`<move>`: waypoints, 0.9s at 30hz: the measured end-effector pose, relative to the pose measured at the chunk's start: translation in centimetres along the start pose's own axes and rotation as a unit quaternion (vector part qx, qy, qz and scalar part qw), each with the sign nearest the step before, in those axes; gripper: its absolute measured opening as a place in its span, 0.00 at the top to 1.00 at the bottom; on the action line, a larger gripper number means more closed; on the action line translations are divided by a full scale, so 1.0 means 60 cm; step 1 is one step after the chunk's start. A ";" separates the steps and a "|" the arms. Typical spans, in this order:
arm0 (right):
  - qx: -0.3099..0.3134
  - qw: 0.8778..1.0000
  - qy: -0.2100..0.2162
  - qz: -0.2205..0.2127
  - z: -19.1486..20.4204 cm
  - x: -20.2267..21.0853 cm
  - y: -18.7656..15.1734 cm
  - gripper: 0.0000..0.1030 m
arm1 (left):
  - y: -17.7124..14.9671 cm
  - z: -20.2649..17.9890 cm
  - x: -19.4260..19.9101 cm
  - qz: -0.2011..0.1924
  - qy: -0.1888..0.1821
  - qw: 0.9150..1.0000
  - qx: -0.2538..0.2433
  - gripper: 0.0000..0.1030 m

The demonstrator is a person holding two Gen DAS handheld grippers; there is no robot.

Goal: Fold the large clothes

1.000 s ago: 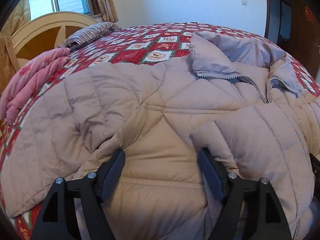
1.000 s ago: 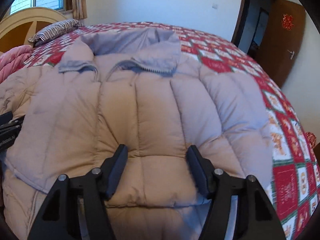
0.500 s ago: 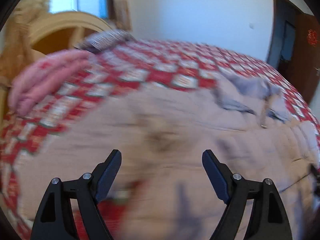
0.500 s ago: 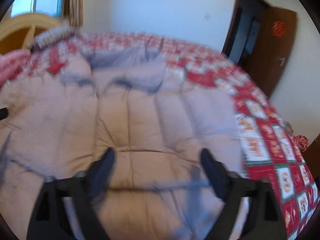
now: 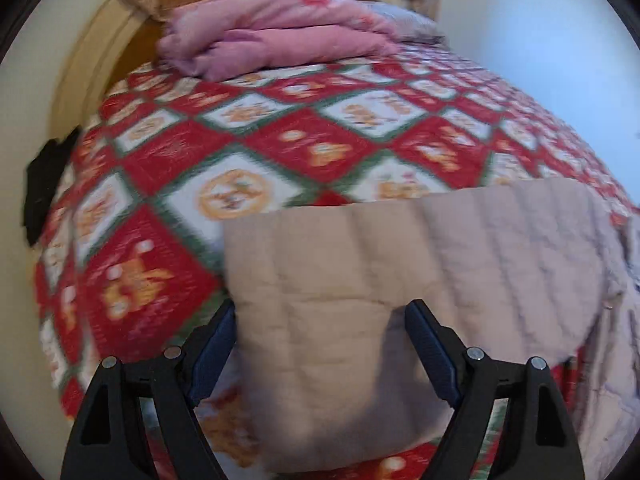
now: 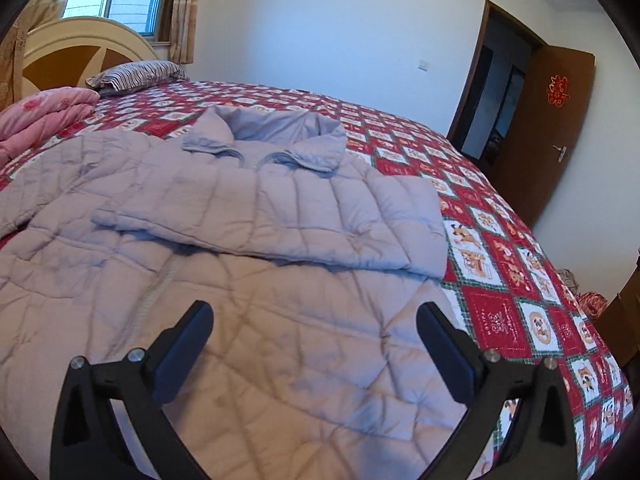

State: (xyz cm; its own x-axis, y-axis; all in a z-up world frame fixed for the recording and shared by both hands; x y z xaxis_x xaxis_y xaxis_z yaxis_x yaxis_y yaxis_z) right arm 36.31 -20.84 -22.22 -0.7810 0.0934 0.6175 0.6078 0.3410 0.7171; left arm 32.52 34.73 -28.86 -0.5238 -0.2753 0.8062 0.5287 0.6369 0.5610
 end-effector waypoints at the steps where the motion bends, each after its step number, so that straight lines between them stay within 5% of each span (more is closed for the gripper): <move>1: 0.003 1.000 -0.001 -0.002 0.004 0.005 0.002 0.00 | -0.001 -0.014 0.002 -0.003 -0.006 1.000 -0.007 0.23; 3: 0.012 1.000 -0.006 -0.009 0.010 0.014 0.007 0.00 | -0.008 -0.042 0.006 0.003 -0.019 0.999 -0.031 0.82; 10: 0.008 1.000 -0.019 -0.016 0.001 0.020 0.014 0.00 | 0.032 -0.112 0.102 -0.079 -0.021 0.992 -0.093 0.90; 15: 0.002 0.999 -0.045 -0.003 -0.023 -0.001 0.008 0.00 | 0.037 -0.256 0.205 -0.123 -0.096 0.978 -0.137 0.90; 20: -0.031 0.998 -0.055 0.006 -0.065 -0.009 0.000 0.00 | -0.037 -0.442 0.278 -0.129 -0.168 0.955 -0.208 0.90; 27: -0.049 0.995 -0.081 0.013 -0.133 -0.014 -0.015 0.00 | -0.194 -0.627 0.307 -0.120 -0.205 0.922 -0.306 0.90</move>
State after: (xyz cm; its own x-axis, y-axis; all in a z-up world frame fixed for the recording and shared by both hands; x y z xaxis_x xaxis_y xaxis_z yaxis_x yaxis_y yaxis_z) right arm 37.58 -28.69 -20.78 -0.7735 0.2537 0.5807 0.6322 0.2452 0.7350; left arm 41.85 -4.87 -13.46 -0.8166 0.0202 0.5768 0.5772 0.0340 0.8159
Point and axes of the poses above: each gripper's, at about its wrist camera, not at the fingertips, and x roughly against the way its jaws point, z to its left, y to its top, the point moved 10 cm from there along -x, roughly the way its jaws point, and after that the axes turned 9 degrees about x, right-handed, at the moved point
